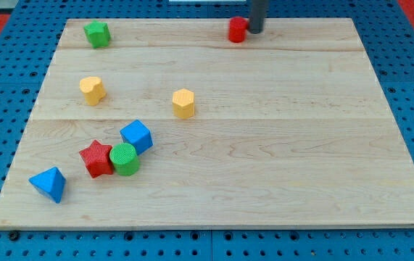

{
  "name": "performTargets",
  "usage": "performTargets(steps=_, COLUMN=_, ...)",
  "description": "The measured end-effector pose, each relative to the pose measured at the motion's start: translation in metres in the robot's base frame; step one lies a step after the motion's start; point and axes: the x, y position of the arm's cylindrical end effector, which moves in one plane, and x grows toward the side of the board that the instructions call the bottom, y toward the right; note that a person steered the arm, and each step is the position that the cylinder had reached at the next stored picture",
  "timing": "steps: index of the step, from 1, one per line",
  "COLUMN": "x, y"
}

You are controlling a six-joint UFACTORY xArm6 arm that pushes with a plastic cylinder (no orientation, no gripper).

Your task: Nudge the yellow heart a little bit left

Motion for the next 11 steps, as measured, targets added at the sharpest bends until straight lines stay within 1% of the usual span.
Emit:
performTargets(steps=1, x=-0.004, y=-0.031)
performTargets(steps=2, x=0.001, y=0.009)
performTargets(steps=3, x=0.050, y=0.016)
performTargets(steps=4, x=0.057, y=0.005)
performTargets(steps=6, x=0.057, y=0.005)
performTargets(steps=7, x=0.064, y=-0.045)
performTargets(steps=8, x=0.078, y=-0.120)
performTargets(steps=9, x=0.127, y=-0.136)
performTargets(steps=10, x=0.154, y=-0.207)
performTargets(steps=11, x=0.208, y=-0.257)
